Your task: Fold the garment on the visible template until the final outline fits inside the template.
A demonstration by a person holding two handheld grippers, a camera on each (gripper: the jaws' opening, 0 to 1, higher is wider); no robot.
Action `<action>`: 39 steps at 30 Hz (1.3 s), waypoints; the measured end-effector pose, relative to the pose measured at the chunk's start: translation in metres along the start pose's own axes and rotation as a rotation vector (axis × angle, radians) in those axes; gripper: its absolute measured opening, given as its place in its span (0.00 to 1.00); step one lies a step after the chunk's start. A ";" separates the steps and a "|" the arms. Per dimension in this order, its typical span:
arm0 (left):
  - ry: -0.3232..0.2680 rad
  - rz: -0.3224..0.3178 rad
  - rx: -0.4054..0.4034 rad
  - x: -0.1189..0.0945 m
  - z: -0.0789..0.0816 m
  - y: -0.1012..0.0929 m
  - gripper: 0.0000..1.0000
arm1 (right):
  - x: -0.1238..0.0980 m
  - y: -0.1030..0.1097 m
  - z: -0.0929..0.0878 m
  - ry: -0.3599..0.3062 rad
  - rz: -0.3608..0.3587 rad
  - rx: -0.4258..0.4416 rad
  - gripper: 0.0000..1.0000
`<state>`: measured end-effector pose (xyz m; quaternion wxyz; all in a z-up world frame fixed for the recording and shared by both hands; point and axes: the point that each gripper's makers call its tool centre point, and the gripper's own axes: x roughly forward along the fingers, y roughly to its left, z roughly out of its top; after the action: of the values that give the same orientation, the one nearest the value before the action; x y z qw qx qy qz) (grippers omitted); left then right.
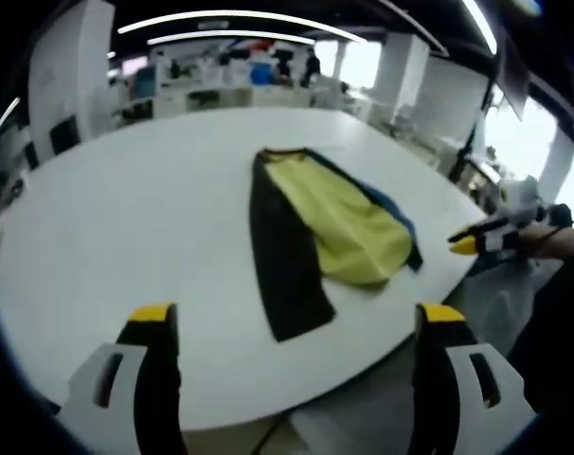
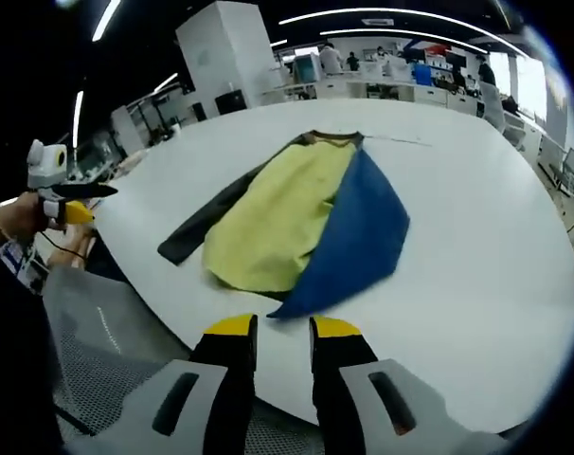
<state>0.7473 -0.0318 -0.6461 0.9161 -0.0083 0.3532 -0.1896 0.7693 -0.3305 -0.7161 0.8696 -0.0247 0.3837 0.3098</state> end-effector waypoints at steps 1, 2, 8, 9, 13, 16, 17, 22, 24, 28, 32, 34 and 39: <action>0.004 -0.001 -0.001 0.000 -0.001 0.000 1.00 | 0.004 0.000 -0.003 0.022 -0.002 0.004 0.22; 0.005 -0.002 -0.002 0.001 -0.002 0.002 1.00 | 0.007 0.001 -0.003 0.028 -0.001 0.002 0.22; 0.014 -0.002 -0.008 0.003 -0.006 0.006 1.00 | 0.022 0.001 -0.004 0.056 -0.009 -0.001 0.21; 0.014 -0.002 -0.009 0.003 -0.006 0.006 1.00 | 0.024 0.001 -0.003 0.055 -0.012 0.001 0.21; 0.018 -0.004 -0.008 0.003 -0.006 0.005 1.00 | 0.031 -0.004 -0.004 0.066 -0.043 0.008 0.20; 0.020 -0.004 -0.009 0.004 -0.007 0.005 1.00 | 0.035 -0.007 -0.006 0.075 -0.062 0.009 0.19; 0.022 -0.005 -0.009 0.004 -0.008 0.005 1.00 | 0.037 -0.007 -0.007 0.078 -0.066 0.006 0.18; 0.028 -0.004 -0.017 0.003 -0.010 0.007 0.99 | 0.044 -0.005 -0.011 0.095 -0.078 -0.002 0.18; 0.032 -0.004 -0.019 0.004 -0.011 0.008 0.99 | 0.046 -0.003 -0.013 0.104 -0.081 -0.010 0.18; 0.040 -0.006 -0.018 0.004 -0.013 0.009 0.99 | 0.052 -0.005 -0.014 0.109 -0.105 -0.013 0.18; 0.045 -0.006 -0.018 0.005 -0.013 0.012 0.99 | 0.057 -0.009 -0.016 0.129 -0.131 -0.034 0.14; 0.046 -0.006 -0.019 0.005 -0.013 0.012 0.99 | 0.058 -0.010 -0.017 0.133 -0.137 -0.042 0.13; 0.048 -0.007 -0.020 0.008 -0.012 0.014 0.99 | 0.060 -0.012 -0.023 0.150 -0.140 -0.062 0.11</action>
<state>0.7494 -0.0196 -0.6622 0.9064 -0.0143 0.3772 -0.1893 0.7922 -0.3156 -0.7755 0.8567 -0.1016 0.4353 0.2573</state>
